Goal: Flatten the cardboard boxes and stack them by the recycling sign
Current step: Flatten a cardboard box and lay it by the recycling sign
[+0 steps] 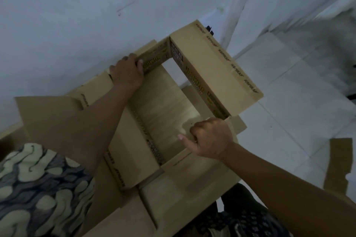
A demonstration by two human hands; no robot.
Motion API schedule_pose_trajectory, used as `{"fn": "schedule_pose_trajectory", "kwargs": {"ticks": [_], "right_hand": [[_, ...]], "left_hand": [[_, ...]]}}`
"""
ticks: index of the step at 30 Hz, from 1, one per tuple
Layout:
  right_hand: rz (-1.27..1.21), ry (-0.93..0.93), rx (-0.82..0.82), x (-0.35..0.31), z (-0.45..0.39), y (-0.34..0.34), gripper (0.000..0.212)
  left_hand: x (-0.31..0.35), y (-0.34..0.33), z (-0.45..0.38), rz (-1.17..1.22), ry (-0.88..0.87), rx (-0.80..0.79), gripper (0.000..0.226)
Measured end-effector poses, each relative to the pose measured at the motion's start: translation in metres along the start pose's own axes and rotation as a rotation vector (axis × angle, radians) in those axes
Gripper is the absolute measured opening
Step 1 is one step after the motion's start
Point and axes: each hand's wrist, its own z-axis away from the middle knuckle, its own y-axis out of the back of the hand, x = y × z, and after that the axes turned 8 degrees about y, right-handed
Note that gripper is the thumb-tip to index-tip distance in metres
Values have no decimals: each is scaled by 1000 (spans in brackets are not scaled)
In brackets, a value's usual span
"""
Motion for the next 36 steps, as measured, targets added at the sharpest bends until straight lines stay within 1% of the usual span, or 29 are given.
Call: {"fn": "schedule_pose_trajectory", "kwargs": {"ticks": [2, 3, 5, 7, 9, 10, 12, 14, 16, 17, 18, 19, 20, 22, 24, 25, 26, 27, 29, 30, 31, 32, 34, 36], "right_hand": [[-39, -51, -43, 0, 2, 9, 61], [-52, -87, -30, 2, 2, 15, 55], [-53, -131, 70, 12, -3, 30, 39], [-42, -154, 186, 29, -12, 48, 27], [5, -221, 249, 48, -21, 63, 21], [34, -289, 250, 58, -24, 68, 24], [8, -518, 170, 76, -30, 75, 42], [-199, -771, 63, 89, -33, 82, 56], [-441, -944, 7, 102, -34, 88, 54], [-498, -970, -8, 107, -34, 92, 49], [-511, -957, -7, 111, -33, 95, 41], [-514, -930, 4, 115, -31, 98, 32], [-535, -903, 29, 119, -30, 101, 27], [-611, -837, 83, 126, -29, 105, 22], [-688, -719, 132, 132, -29, 109, 14], [-720, -657, 131, 134, -29, 110, 15], [-760, -609, 118, 134, -30, 113, 17], [-795, -570, 98, 133, -31, 117, 18], [-880, -485, 52, 128, -34, 125, 18], [-944, -444, 29, 126, -33, 127, 14], [-1025, -425, 6, 125, -32, 128, 10], [-1113, -436, -8, 125, -30, 126, 14], [-1249, -585, -56, 129, -29, 118, 29], [-1280, -784, -107, 137, -29, 101, 37]], "left_hand": [[-3, 3, 10, 35, -2, -34, 49], [-5, 5, 18, 46, -5, -8, 52], [-11, 7, 38, 34, 10, 47, 55], [-11, 8, 59, 27, 45, 26, 58], [-2, 10, 75, 61, 63, -7, 58], [6, 10, 82, 83, 63, -21, 58], [30, 12, 93, 144, 52, -49, 64], [62, 18, 101, 274, 84, -110, 74], [99, 25, 105, 372, 119, -180, 76], [117, 29, 106, 407, 129, -203, 77], [134, 32, 105, 453, 151, -236, 79], [151, 36, 102, 499, 183, -273, 85], [166, 39, 98, 535, 232, -316, 96], [194, 44, 91, 594, 348, -410, 117], [219, 57, 87, 725, 470, -486, 122], [230, 64, 86, 792, 525, -513, 118], [239, 69, 84, 836, 580, -537, 107], [245, 74, 83, 868, 620, -555, 88], [251, 79, 81, 869, 667, -538, 40], [251, 81, 80, 845, 685, -514, 31], [250, 82, 80, 832, 700, -465, 31], [247, 83, 80, 838, 708, -411, 31], [237, 88, 84, 875, 740, -350, 27], [224, 97, 94, 895, 756, -304, 24]]}}
